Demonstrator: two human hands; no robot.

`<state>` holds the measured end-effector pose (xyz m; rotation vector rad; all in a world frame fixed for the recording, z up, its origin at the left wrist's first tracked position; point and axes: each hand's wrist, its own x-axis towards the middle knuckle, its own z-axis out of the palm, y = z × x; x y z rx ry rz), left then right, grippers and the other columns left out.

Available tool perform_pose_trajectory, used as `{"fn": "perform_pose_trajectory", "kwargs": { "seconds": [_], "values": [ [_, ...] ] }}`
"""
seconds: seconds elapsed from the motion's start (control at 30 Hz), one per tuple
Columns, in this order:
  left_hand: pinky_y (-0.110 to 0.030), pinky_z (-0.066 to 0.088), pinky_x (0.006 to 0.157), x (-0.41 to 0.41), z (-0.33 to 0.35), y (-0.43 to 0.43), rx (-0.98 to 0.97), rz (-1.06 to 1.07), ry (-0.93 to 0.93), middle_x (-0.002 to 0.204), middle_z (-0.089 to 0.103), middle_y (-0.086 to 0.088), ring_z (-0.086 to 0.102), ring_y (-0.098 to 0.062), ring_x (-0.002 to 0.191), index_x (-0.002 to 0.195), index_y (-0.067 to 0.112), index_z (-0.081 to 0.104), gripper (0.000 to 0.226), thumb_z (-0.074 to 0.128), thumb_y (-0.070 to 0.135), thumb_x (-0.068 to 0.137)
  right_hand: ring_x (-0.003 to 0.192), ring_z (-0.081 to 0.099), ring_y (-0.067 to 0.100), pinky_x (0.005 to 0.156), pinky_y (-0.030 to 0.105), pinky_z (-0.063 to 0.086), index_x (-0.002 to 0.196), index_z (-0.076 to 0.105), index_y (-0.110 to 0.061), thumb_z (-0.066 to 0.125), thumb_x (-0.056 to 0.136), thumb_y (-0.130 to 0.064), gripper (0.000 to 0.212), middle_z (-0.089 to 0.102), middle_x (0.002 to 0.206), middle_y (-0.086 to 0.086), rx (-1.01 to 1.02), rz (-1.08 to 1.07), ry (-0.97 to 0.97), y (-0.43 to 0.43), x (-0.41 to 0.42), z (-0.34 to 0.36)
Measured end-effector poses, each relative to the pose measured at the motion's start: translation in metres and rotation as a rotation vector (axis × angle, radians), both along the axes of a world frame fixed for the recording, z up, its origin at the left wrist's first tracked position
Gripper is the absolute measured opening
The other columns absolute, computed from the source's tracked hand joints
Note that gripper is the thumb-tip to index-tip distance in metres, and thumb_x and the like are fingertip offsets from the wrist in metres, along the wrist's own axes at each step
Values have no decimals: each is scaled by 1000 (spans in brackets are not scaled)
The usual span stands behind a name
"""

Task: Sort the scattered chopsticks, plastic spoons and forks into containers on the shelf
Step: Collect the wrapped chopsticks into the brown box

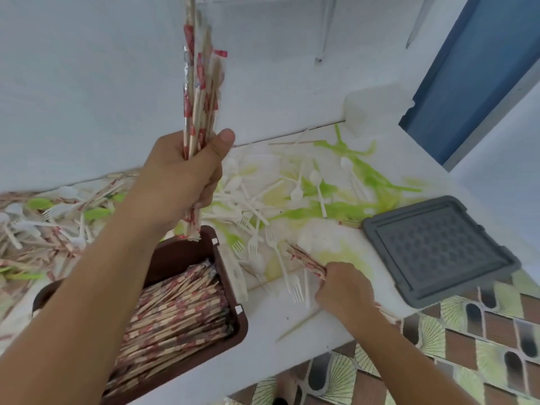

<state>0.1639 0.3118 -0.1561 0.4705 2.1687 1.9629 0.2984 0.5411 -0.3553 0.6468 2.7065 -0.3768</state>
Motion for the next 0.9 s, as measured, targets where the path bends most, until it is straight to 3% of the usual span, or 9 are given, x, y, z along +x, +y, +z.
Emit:
{"fn": "perform_pose_trajectory", "kwargs": {
  "seconds": [0.2, 0.3, 0.37, 0.5, 0.63, 0.7, 0.8, 0.9],
  "values": [
    [-25, 25, 45, 40, 5, 17, -30, -96, -90, 53, 37, 2, 28, -17, 43, 72, 17, 37, 43, 62, 33, 104, 72, 60, 24, 61, 29, 49, 93, 65, -20, 58, 89, -46, 26, 58, 79, -3, 61, -8, 31, -5, -4, 6],
    [-27, 28, 46, 68, -12, 23, -78, -89, -157, 55, 39, 2, 30, -17, 45, 79, 15, 51, 32, 65, 31, 102, 73, 61, 21, 56, 27, 45, 95, 63, -16, 67, 76, -36, 27, 61, 84, 0, -34, -102, 23, 3, -3, 18],
    [-31, 40, 45, 95, -30, 29, -213, -64, -122, 58, 44, 1, 39, -18, 47, 86, 14, 62, 22, 70, 32, 97, 67, 63, 19, 52, 25, 43, 92, 63, -13, 67, 73, -30, 26, 66, 80, 1, -129, -155, 40, 10, -5, 29],
    [-38, 57, 64, 131, -79, 57, -445, -59, -82, 76, 64, 5, 62, -18, 67, 91, 25, 66, 6, 69, 30, 93, 51, 63, 12, 46, 19, 38, 92, 67, -5, 59, 80, -14, 17, 75, 65, 4, -426, -277, 36, 24, -8, 42],
    [-29, 45, 64, 126, -115, 83, -569, 31, -85, 87, 59, 7, 60, -19, 81, 103, 18, 64, 7, 60, 19, 97, 44, 45, 17, 47, 23, 33, 79, 61, -3, 58, 83, -10, 8, 76, 70, 12, -557, -368, 98, 40, -6, 40],
    [-29, 40, 67, 120, -125, 91, -593, 108, -75, 88, 57, 10, 57, -19, 86, 106, 15, 63, 11, 59, 15, 96, 41, 49, 13, 46, 22, 35, 82, 59, -4, 56, 81, -9, 6, 76, 71, 14, -583, -405, 173, 50, -4, 40],
    [-24, 39, 61, 119, -138, 101, -562, 217, -131, 89, 59, 11, 59, -17, 84, 104, 18, 63, 9, 63, 25, 98, 47, 60, 10, 45, 20, 40, 86, 64, -5, 55, 83, -9, 11, 77, 76, 15, -581, -372, 237, 68, 0, 44],
    [-34, 55, 67, 126, -150, 108, -468, 297, -245, 80, 63, 6, 64, -22, 75, 96, 21, 64, 26, 68, 46, 93, 57, 63, 13, 44, 19, 39, 85, 64, -11, 54, 84, -9, 10, 77, 84, 14, -563, -327, 224, 82, -1, 45]
  ]
}}
